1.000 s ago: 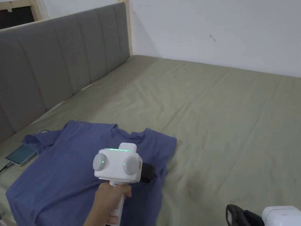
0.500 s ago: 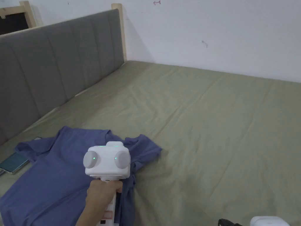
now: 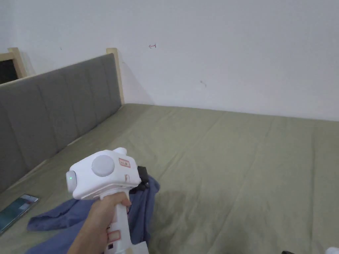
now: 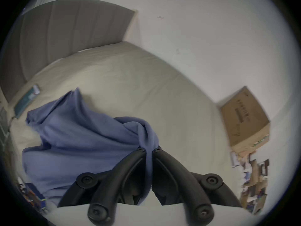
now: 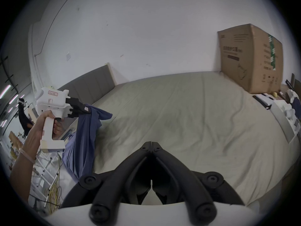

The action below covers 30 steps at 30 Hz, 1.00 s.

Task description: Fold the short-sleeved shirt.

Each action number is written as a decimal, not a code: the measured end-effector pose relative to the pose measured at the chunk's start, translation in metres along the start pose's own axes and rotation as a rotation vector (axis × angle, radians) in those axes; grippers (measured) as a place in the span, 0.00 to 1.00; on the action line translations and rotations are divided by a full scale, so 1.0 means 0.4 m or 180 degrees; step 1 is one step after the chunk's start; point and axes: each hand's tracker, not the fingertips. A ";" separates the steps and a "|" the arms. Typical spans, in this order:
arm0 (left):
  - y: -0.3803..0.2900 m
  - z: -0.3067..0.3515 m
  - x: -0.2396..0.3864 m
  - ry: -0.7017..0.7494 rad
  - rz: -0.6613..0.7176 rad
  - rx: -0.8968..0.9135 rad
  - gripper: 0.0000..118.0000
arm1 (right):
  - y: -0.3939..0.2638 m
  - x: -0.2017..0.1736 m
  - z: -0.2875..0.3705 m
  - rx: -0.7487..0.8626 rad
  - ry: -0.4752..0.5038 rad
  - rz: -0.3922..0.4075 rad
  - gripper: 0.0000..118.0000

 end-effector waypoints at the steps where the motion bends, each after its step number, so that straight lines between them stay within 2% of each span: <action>1: 0.003 -0.004 0.055 -0.0194 -0.0016 -0.0028 0.01 | 0.010 0.020 0.021 0.0073 -0.0076 -0.0033 0.00; 6: -0.050 -0.017 0.377 -0.0608 -0.0725 -0.0087 0.01 | 0.052 0.118 0.121 0.0392 -0.0398 -0.0196 0.00; 9: -0.132 -0.042 0.561 -0.0963 -0.1009 -0.0253 0.01 | 0.068 0.181 0.188 0.0564 -0.0639 -0.0267 0.00; 13: -0.311 -0.091 0.752 -0.1479 -0.1158 -0.0679 0.01 | 0.071 0.274 0.273 0.0759 -0.0938 -0.0440 0.00; 15: -0.411 -0.121 0.825 -0.1665 -0.1371 -0.0858 0.01 | 0.069 0.315 0.302 0.0809 -0.1051 -0.0561 0.00; 19: -0.657 -0.213 0.908 -0.1527 -0.1847 -0.1355 0.01 | 0.053 0.379 0.334 0.0833 -0.1210 -0.0719 0.00; 24: -0.935 -0.344 0.868 -0.0850 -0.2303 -0.1904 0.01 | 0.030 0.415 0.334 0.0736 -0.1265 -0.0785 0.00; 28: -1.000 -0.347 0.852 -0.0704 -0.2431 -0.1776 0.01 | 0.023 0.426 0.322 0.0654 -0.1261 -0.0784 0.00; 30: -0.976 -0.335 0.859 -0.0736 -0.2565 -0.1755 0.07 | 0.024 0.427 0.317 0.0636 -0.1254 -0.0771 0.00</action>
